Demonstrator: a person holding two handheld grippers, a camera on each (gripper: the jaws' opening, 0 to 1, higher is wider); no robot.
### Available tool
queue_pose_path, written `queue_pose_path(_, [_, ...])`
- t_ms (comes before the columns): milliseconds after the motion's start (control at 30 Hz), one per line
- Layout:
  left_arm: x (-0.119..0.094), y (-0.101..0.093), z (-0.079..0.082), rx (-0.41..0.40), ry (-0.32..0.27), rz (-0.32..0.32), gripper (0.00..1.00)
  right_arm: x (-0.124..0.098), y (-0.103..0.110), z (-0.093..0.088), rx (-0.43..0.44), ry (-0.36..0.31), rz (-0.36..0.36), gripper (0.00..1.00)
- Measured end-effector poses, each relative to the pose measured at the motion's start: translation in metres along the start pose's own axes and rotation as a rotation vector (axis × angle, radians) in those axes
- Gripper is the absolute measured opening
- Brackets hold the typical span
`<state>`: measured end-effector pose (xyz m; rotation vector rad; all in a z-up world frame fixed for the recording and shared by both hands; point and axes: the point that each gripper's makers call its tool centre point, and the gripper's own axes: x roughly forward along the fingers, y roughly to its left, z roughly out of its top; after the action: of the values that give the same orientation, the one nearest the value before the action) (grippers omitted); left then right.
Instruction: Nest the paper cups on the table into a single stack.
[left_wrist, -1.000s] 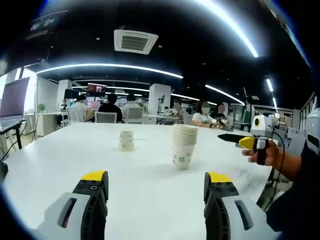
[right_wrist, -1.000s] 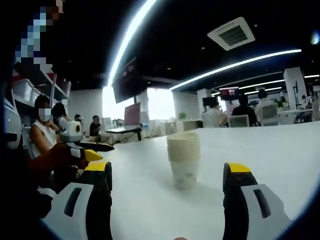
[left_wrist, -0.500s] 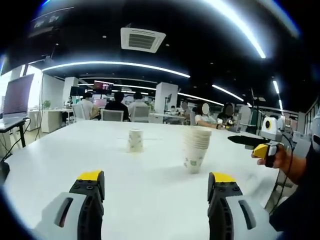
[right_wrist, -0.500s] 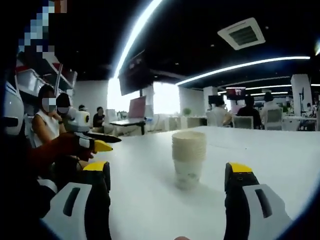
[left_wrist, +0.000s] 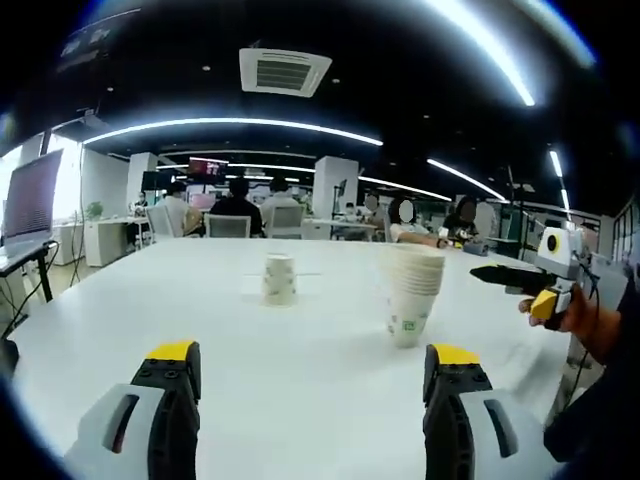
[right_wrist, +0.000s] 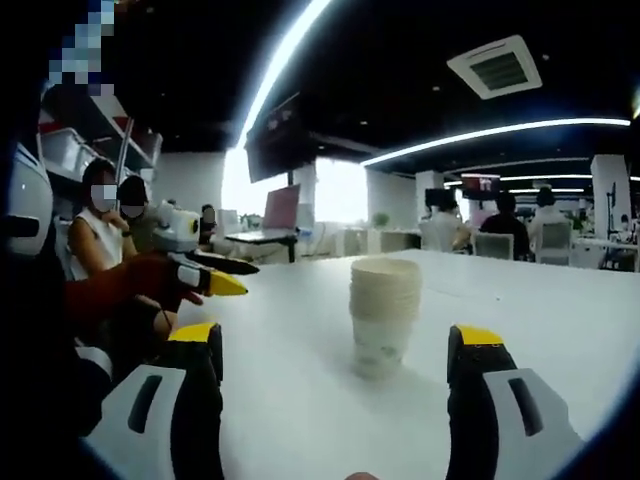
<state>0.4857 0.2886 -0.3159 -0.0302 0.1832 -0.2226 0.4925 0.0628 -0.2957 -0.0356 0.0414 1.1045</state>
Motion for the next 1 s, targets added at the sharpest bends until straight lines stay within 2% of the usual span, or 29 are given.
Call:
queue_pose_path(333, [0.018, -0.002, 0.008, 0.016, 0.000, -0.014, 0.97, -0.002, -0.003, -0.007, -0.004, 0.013, -0.008, 0.94])
queue_pose_path(600, [0.029, 0.005, 0.012, 0.022, 0.001, -0.005, 0.95, -0.006, -0.001, -0.016, -0.004, 0.030, -0.007, 0.92])
queue_pose_path(1000, [0.038, 0.008, 0.013, 0.029, 0.012, 0.000, 0.95, -0.009, 0.003, -0.016, -0.025, 0.031, 0.001, 0.90])
